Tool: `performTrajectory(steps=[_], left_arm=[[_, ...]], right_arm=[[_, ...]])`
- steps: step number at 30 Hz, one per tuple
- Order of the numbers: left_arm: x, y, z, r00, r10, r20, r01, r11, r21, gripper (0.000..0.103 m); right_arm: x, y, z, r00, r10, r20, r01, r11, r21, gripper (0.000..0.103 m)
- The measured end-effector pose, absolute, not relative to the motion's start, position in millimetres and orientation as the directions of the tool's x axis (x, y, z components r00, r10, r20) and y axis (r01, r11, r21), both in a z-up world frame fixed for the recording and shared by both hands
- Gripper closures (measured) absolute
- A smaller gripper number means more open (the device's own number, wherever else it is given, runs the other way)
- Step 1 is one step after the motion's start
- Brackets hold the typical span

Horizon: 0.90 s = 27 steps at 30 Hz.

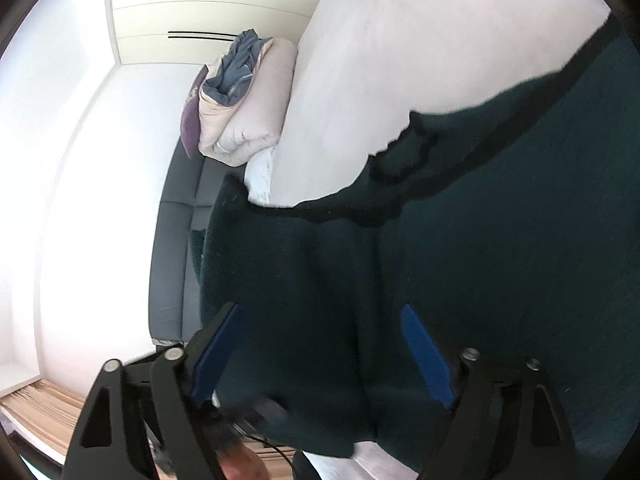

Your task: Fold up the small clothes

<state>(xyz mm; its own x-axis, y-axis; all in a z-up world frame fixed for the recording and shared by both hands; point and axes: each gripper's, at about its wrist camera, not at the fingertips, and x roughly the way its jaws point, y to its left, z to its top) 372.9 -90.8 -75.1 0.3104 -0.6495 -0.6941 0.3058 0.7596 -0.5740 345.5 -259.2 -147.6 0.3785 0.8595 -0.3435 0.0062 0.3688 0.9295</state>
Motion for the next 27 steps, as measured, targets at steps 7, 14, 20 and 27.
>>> performTrajectory(steps=[7,14,20,27], left_arm=[[366,-135,-104,0.285,-0.572,-0.769,0.328,0.812,-0.483,0.095],[369,-143,-120,0.266,-0.553,-0.79,0.295,0.827,-0.479,0.095],[373,-161,-127,0.252,-0.517,-0.818,0.306,0.845,-0.439,0.095],[376,-181,-121,0.248,-0.459,-0.853,0.327,0.868,-0.373,0.095]], right_arm=[[358,-279,-156,0.411,0.834,-0.368,0.043,0.385,0.922,0.017],[359,-306,-147,0.471,0.83,-0.299,0.011,0.333,0.943,0.017],[356,-299,-141,0.455,0.808,-0.374,-0.009,0.425,0.905,0.021],[369,-291,-135,0.436,0.748,-0.501,-0.035,0.57,0.821,0.077]])
